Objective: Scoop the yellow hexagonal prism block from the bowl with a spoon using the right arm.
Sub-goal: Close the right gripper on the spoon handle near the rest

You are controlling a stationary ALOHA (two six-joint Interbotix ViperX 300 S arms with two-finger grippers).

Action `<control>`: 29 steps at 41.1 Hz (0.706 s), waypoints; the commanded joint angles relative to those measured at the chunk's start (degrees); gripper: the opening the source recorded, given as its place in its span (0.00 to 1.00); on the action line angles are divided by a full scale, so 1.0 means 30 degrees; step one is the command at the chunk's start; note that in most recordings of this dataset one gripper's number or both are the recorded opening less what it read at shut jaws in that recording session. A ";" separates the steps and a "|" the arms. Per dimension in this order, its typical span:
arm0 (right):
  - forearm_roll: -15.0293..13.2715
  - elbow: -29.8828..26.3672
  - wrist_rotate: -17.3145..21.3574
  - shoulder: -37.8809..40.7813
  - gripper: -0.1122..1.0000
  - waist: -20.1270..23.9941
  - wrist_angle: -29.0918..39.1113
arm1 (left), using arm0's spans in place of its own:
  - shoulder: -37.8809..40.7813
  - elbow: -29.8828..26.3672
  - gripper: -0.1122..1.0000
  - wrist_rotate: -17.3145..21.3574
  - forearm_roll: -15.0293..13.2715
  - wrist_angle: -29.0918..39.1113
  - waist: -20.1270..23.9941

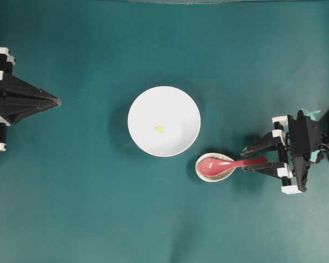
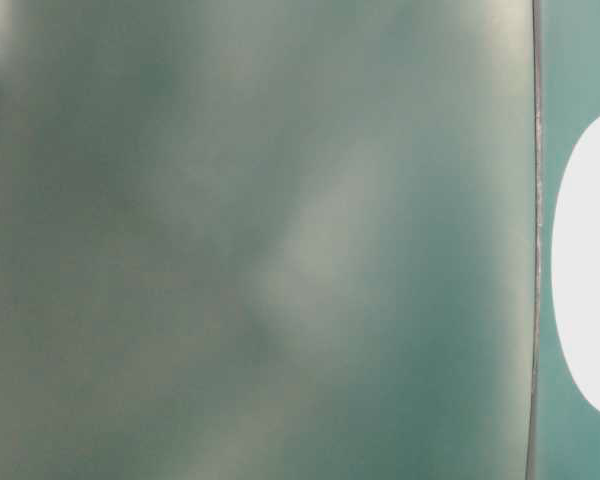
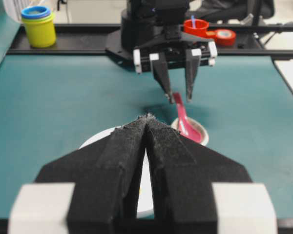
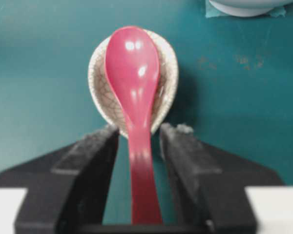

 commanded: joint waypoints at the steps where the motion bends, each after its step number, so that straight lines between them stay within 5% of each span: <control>1: -0.0088 -0.0176 -0.0029 0.0059 0.53 -0.0029 -0.0352 | 0.0146 -0.0527 0.14 0.0000 0.0059 -0.0205 -0.0029; 29: -0.0234 -0.0234 0.0176 0.3838 0.56 0.0088 -0.4512 | 0.0146 -0.0527 0.14 -0.0234 0.0059 -0.0205 -0.0029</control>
